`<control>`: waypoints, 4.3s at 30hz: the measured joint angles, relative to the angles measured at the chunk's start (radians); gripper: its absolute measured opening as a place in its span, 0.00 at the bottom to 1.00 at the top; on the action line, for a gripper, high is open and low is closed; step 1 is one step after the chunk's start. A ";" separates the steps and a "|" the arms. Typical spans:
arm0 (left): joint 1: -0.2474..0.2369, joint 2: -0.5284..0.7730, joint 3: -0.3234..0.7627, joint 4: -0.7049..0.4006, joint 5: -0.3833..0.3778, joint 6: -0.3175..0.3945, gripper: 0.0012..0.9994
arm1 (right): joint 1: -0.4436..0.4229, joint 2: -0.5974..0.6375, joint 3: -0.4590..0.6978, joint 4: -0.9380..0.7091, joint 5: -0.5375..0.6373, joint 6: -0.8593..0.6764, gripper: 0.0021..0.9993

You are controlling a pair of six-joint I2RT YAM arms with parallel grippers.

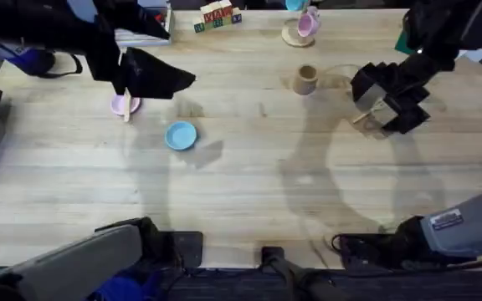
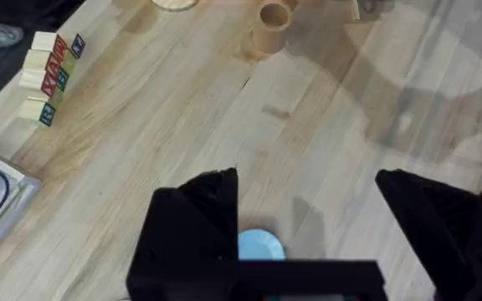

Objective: Pick up a utensil and set it on the pink plate, then put the other utensil in the container.

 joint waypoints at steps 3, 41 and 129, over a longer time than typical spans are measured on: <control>0.000 0.000 0.000 0.000 0.000 0.000 1.00 | 0.000 0.025 0.030 -0.021 0.000 0.005 1.00; 0.000 0.000 0.000 0.000 0.000 0.000 1.00 | -0.001 0.019 0.533 -0.381 -0.001 -0.326 0.03; 0.000 0.000 0.000 0.000 0.000 0.000 1.00 | -0.011 -0.111 0.016 0.406 -1.294 -1.934 0.03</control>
